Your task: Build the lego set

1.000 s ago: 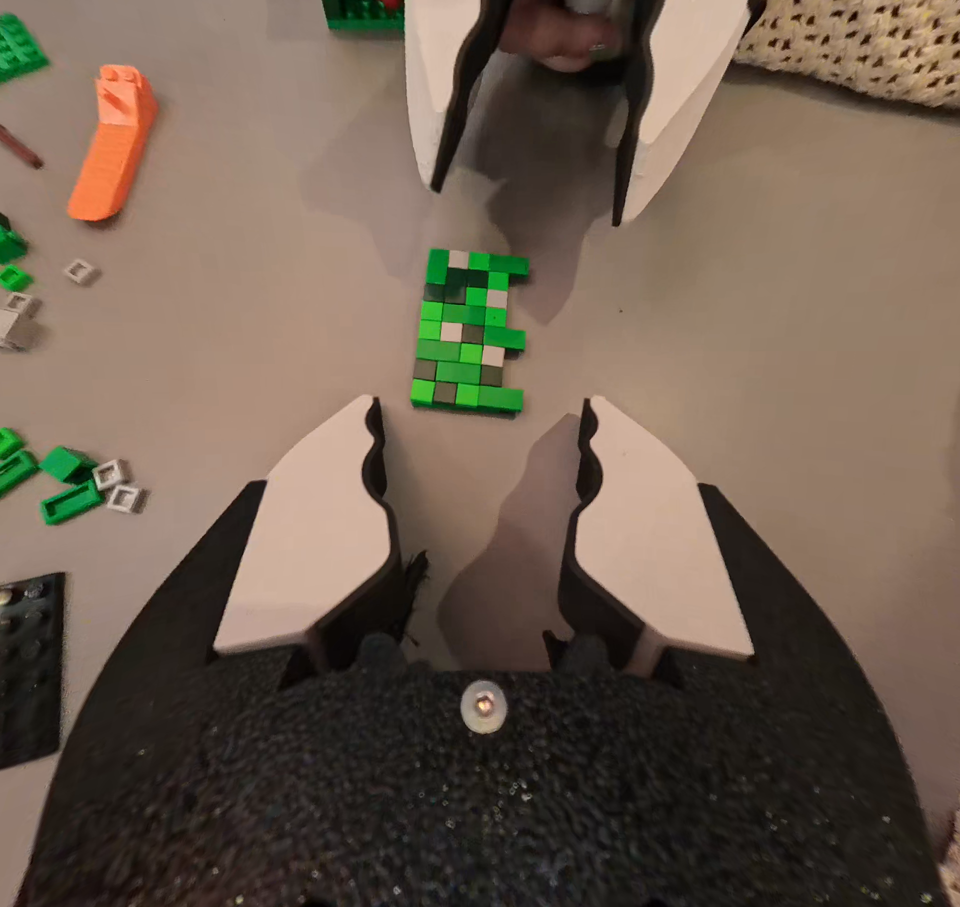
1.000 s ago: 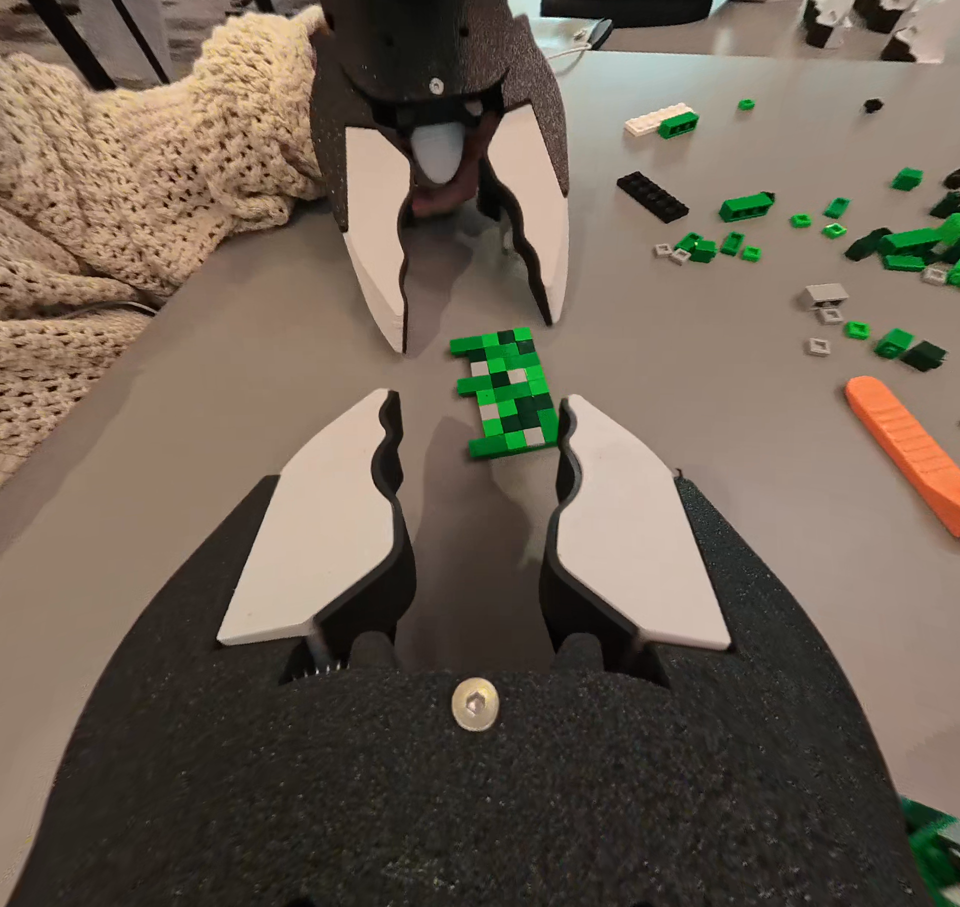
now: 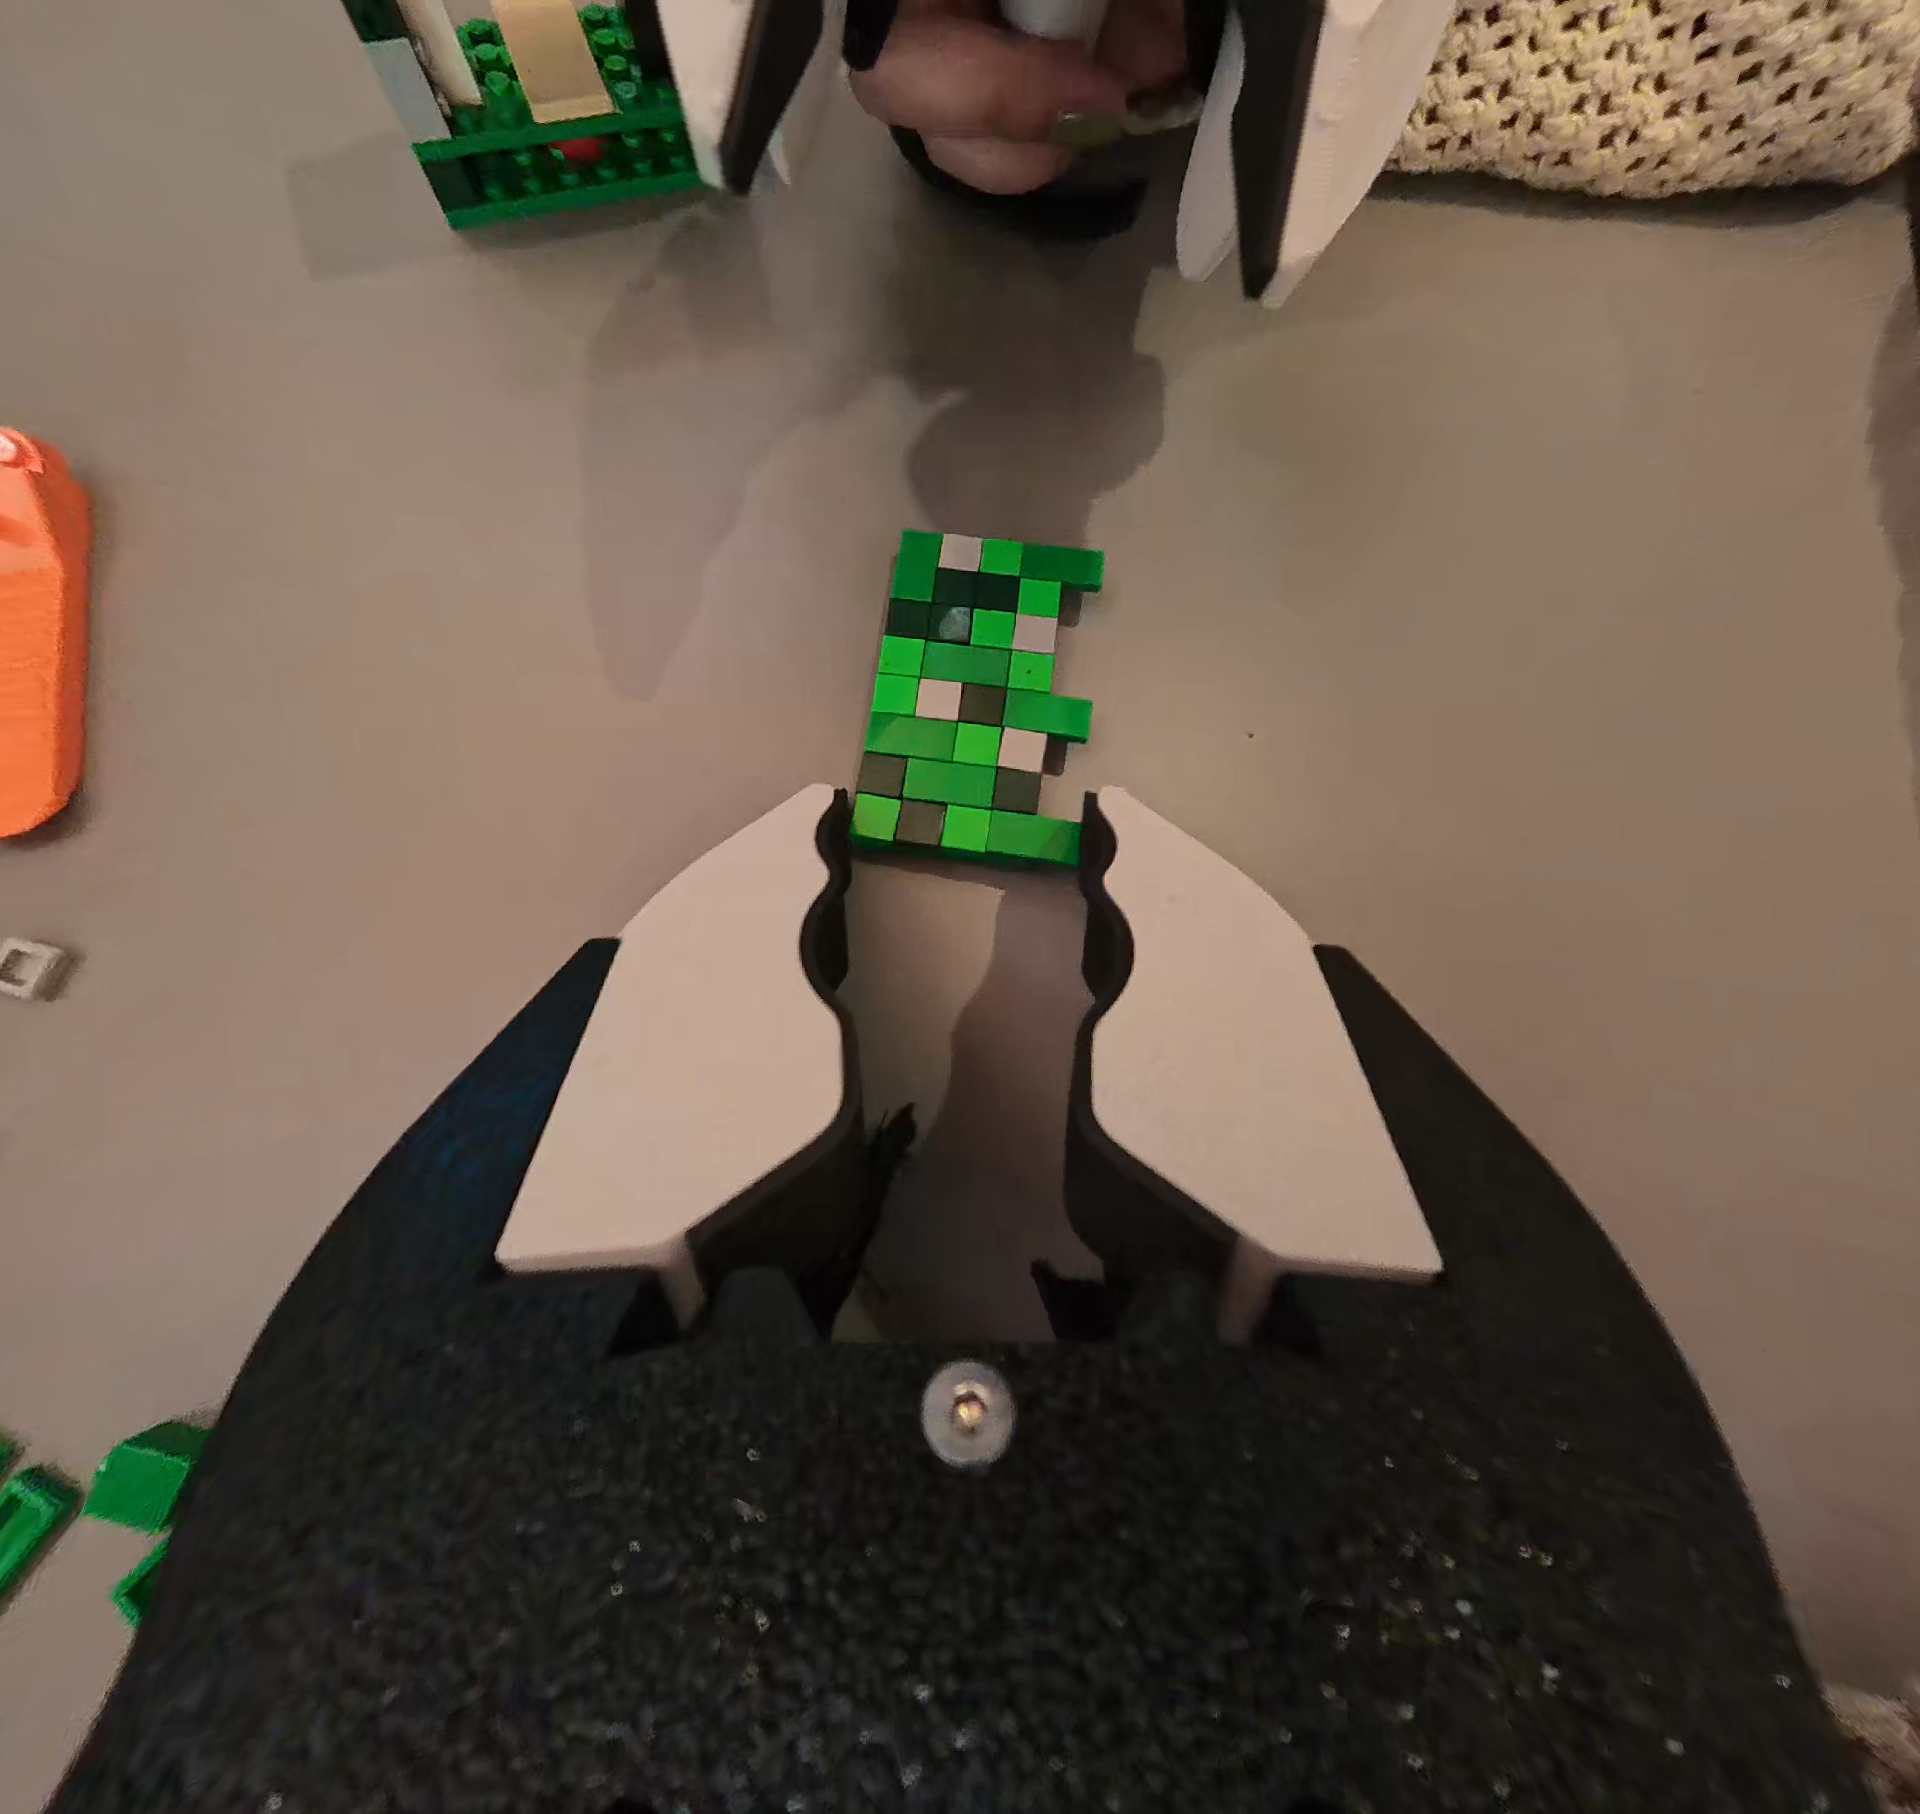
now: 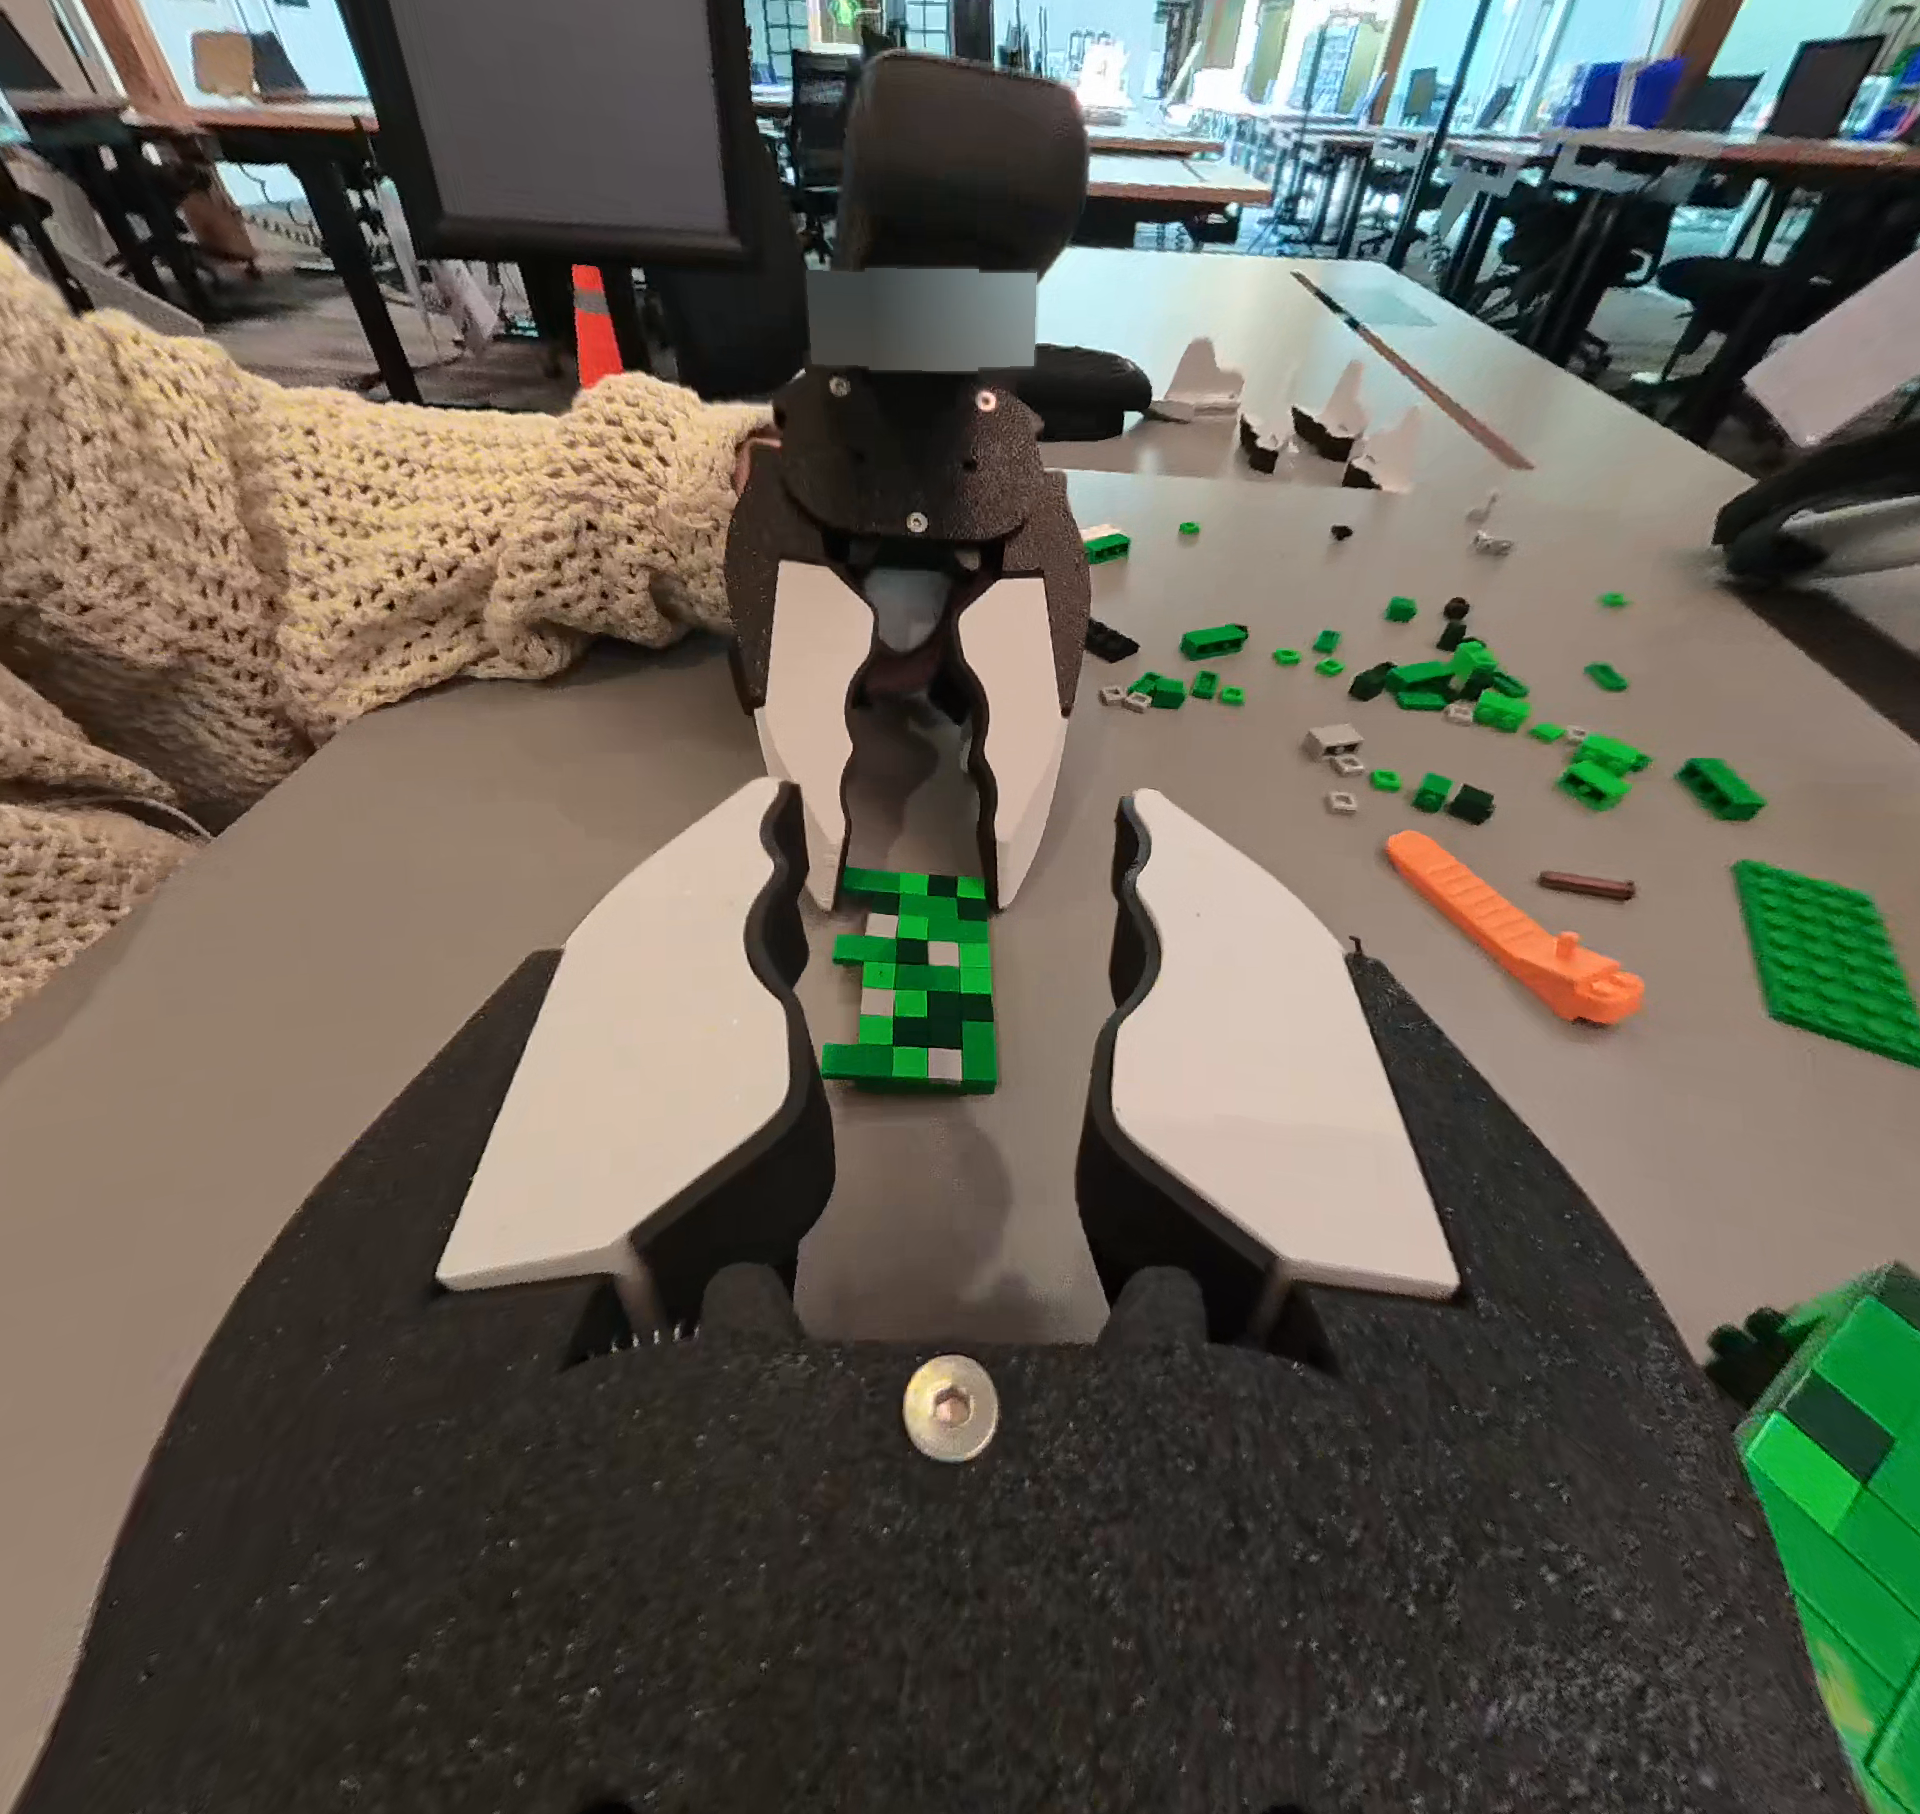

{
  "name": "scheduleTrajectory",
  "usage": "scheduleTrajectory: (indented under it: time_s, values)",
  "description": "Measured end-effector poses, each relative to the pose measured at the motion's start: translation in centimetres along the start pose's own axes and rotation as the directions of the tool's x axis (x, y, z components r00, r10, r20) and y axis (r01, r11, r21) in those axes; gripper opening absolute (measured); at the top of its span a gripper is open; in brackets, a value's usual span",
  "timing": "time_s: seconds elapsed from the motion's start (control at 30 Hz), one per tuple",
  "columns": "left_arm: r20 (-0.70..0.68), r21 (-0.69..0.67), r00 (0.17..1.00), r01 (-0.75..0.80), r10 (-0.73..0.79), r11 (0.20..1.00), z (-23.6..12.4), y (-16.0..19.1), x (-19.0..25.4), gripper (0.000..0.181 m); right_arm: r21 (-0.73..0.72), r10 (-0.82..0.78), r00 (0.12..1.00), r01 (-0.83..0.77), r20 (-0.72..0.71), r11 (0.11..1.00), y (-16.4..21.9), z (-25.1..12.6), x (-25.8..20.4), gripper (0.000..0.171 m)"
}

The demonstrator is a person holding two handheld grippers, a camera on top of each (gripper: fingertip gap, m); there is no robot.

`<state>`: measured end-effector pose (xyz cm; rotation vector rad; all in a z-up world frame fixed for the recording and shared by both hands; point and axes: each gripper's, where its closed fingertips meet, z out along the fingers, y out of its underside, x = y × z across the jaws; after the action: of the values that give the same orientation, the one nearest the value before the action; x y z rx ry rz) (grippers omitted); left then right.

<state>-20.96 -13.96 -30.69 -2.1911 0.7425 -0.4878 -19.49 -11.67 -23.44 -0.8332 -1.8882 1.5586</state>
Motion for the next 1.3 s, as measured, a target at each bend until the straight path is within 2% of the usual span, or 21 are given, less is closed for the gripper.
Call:
scheduleTrajectory:
  time_s: [0.13,0.23,0.3,0.53,0.87,0.93,1.0,1.1,1.3]
  values:
    - [-0.033,0.006,0.999,0.023,-0.022,1.000,0.0,-0.1,0.1,0.046,0.014,0.093,0.996,-0.093,0.015,0.996,-0.1,-0.2,0.3,0.056]
    - [-0.010,0.013,1.000,0.019,-0.019,1.000,-0.1,-0.2,-0.1,0.065,0.058,0.110,0.994,-0.109,-0.016,0.992,-0.5,-0.6,0.9,0.055]
    - [0.026,0.039,1.000,0.005,-0.006,0.999,-0.3,-0.4,-0.3,0.070,0.089,0.097,0.994,-0.093,-0.040,0.992,-0.8,-0.9,1.1,0.053]
    - [0.275,0.249,0.958,-0.157,0.086,0.956,-3.1,-2.7,-1.2,0.068,0.100,0.036,0.995,-0.027,-0.088,0.995,-1.0,-1.0,1.0,0.048]
    - [0.297,0.322,0.954,-0.142,0.042,0.936,-4.1,-3.2,-1.5,0.064,0.119,0.022,0.993,-0.008,-0.116,0.993,-1.3,-1.2,1.1,0.047]
    - [0.297,0.341,0.954,-0.134,0.029,0.930,-4.4,-3.4,-1.6,0.064,0.158,0.003,0.986,0.024,-0.169,0.987,-1.8,-1.6,1.6,0.052]
    - [0.294,0.356,0.956,-0.129,0.020,0.926,-4.5,-3.4,-1.6,0.063,0.212,-0.032,0.939,0.110,-0.342,0.971,-3.0,-2.9,3.3,0.072]
    - [0.283,0.370,0.959,-0.124,0.015,0.921,-4.7,-3.5,-1.5,0.060,0.282,-0.065,0.850,0.245,-0.523,0.928,-4.8,-5.8,4.2,0.062]
    - [0.283,0.385,0.959,-0.129,0.016,0.914,-4.9,-3.7,-1.4,0.059,0.303,-0.061,0.813,0.284,-0.579,0.910,-5.5,-7.0,3.9,0.059]
